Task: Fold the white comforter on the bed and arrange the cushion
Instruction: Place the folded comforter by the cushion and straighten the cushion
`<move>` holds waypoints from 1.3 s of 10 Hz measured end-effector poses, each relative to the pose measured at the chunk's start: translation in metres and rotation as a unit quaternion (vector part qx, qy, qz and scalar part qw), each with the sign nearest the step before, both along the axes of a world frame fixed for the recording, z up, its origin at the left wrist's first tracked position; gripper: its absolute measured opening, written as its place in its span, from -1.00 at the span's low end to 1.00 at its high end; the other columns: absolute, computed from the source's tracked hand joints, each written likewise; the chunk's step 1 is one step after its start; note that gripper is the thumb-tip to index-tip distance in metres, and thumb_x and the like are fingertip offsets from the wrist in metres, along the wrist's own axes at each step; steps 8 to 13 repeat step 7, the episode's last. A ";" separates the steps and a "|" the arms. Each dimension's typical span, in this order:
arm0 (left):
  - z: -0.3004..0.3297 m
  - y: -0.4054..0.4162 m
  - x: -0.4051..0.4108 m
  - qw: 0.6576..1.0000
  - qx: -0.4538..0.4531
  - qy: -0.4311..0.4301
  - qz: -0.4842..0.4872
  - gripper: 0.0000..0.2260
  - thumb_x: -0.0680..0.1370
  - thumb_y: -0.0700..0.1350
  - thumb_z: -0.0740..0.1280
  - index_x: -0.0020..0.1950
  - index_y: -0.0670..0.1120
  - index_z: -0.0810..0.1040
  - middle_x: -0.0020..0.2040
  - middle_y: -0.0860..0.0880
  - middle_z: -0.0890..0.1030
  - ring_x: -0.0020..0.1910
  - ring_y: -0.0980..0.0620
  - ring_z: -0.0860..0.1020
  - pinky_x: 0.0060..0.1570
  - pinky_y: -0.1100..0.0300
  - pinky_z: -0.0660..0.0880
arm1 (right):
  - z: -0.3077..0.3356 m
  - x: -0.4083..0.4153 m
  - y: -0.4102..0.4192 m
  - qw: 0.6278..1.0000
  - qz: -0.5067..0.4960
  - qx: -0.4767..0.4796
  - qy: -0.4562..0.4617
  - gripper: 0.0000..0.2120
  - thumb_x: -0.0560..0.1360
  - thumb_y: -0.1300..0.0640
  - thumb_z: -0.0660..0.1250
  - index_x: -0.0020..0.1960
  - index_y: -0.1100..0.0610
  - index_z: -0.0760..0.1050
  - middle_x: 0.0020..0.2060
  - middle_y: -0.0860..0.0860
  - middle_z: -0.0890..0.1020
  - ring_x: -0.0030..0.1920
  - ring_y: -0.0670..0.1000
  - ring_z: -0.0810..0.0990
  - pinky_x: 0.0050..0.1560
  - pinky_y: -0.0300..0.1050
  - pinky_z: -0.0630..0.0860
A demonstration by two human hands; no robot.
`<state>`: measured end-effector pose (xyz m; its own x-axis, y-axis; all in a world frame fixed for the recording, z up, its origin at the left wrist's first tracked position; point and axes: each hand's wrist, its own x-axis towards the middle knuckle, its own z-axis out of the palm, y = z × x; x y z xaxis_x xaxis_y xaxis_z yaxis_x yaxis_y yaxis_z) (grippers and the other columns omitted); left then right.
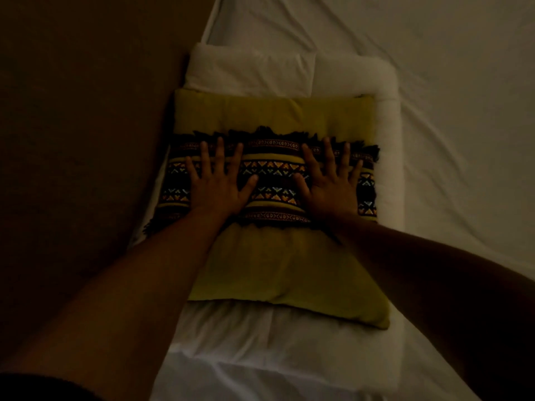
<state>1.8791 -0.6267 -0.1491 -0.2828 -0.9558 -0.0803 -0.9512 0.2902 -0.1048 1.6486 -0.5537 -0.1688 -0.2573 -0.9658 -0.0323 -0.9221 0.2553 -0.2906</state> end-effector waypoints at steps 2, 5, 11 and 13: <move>0.047 0.054 0.004 0.991 0.065 0.074 0.089 -0.34 0.54 0.41 -0.28 0.58 0.19 -0.27 0.62 -0.03 -0.24 0.58 -0.13 -0.26 0.50 -0.23 -0.24 | 0.039 0.006 0.052 0.995 0.019 0.051 -0.086 -0.37 0.59 -0.32 -0.21 0.58 -0.15 -0.28 0.59 0.01 -0.26 0.56 0.13 -0.36 0.54 0.24 -0.22; 0.058 0.204 0.039 0.994 0.059 0.079 0.046 -0.31 0.57 0.28 0.01 0.61 -0.07 0.10 0.59 -0.21 0.12 0.56 -0.29 0.11 0.46 -0.28 0.10 | 0.067 0.039 0.207 0.989 0.067 0.120 -0.060 -0.35 0.63 -0.25 -0.09 0.59 -0.07 -0.26 0.59 0.03 -0.22 0.57 0.14 -0.28 0.57 0.15 -0.15; 0.074 0.295 0.066 0.984 0.133 0.098 0.074 -0.33 0.57 0.17 0.21 0.60 -0.04 0.10 0.59 -0.21 0.10 0.56 -0.25 0.08 0.38 -0.23 0.27 | 0.088 0.052 0.298 0.979 0.070 0.155 -0.116 -0.37 0.62 -0.20 0.04 0.60 -0.10 -0.11 0.61 -0.03 -0.06 0.58 0.13 0.00 0.54 0.12 0.12; 0.074 0.295 0.066 0.984 0.133 0.098 0.074 -0.33 0.57 0.17 0.21 0.60 -0.04 0.10 0.59 -0.21 0.10 0.56 -0.25 0.08 0.38 -0.23 0.27 | 0.088 0.052 0.298 0.979 0.070 0.155 -0.116 -0.37 0.62 -0.20 0.04 0.60 -0.10 -0.11 0.61 -0.03 -0.06 0.58 0.13 0.00 0.54 0.12 0.12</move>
